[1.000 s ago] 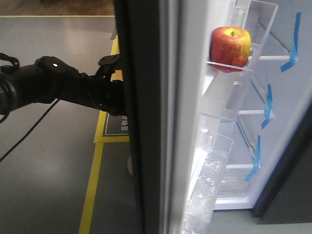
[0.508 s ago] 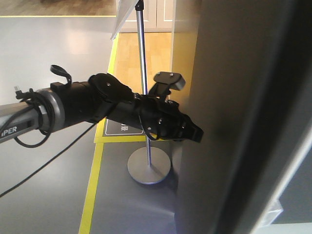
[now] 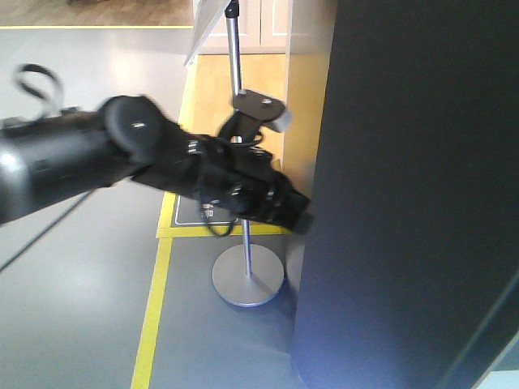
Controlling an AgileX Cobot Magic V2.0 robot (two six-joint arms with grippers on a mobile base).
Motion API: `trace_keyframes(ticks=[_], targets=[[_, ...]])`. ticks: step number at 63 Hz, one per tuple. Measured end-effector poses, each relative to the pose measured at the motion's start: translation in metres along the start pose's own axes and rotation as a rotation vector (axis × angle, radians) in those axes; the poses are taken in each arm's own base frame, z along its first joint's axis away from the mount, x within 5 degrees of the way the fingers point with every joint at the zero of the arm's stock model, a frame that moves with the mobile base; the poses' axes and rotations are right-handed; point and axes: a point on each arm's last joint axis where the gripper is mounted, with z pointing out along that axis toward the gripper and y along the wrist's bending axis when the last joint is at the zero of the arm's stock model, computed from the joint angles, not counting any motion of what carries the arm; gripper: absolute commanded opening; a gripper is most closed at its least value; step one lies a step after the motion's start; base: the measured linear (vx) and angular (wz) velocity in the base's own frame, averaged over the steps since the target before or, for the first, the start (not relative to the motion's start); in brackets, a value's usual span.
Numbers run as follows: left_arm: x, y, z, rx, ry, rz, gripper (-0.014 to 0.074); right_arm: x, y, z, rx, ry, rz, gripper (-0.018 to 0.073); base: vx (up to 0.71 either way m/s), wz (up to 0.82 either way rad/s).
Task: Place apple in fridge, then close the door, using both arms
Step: 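Push the fridge door shut with the left gripper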
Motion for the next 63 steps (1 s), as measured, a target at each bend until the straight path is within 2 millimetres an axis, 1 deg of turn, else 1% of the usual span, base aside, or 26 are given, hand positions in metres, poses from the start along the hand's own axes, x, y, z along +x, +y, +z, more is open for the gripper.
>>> trace_keyframes(ticks=[5, 10, 14, 24, 34, 42, 51, 57, 63], targets=[[0.012, -0.004, -0.018, -0.052, -0.018, 0.014, -0.0006, 0.000, 0.000, 0.000, 0.000, 0.000, 0.000, 0.0519, 0.00, 0.00], [0.025, -0.005, -0.032, -0.107, -0.030, 0.017, -0.0006, 0.000, 0.000, 0.000, 0.000, 0.000, 0.000, 0.0519, 0.00, 0.00], [0.040, -0.006, -0.044, -0.152, -0.024, 0.018, -0.0006, 0.000, 0.000, 0.000, 0.000, 0.000, 0.000, 0.0519, 0.00, 0.00], [0.074, -0.005, -0.067, -0.269, 0.030, -0.004, -0.0006, 0.000, 0.000, 0.000, 0.000, 0.000, 0.000, 0.0519, 0.00, 0.00], [0.100, -0.006, -0.095, -0.401, 0.031, -0.052, -0.0006, 0.000, 0.000, 0.000, 0.000, 0.000, 0.000, 0.0519, 0.00, 0.00], [0.120, -0.009, -0.115, -0.458, 0.010, -0.061, -0.0006, 0.000, 0.000, 0.000, -0.003, -0.002, 0.002, 0.0519, 0.00, 0.00], [0.141, -0.009, -0.127, -0.489, 0.010, -0.068, -0.0006, -0.002, 0.003, 0.000, -0.032, -0.024, 0.023, 0.0519, 0.00, 0.00], [0.151, -0.007, -0.129, -0.504, 0.032, -0.062, -0.0006, -0.004, 0.005, 0.000, -0.055, -0.043, 0.036, 0.0519, 0.00, 0.00], [0.157, -0.007, -0.129, -0.509, 0.071, -0.069, -0.0006, -0.003, 0.004, 0.000, -0.045, -0.036, 0.030, 0.0498, 0.00, 0.00]])
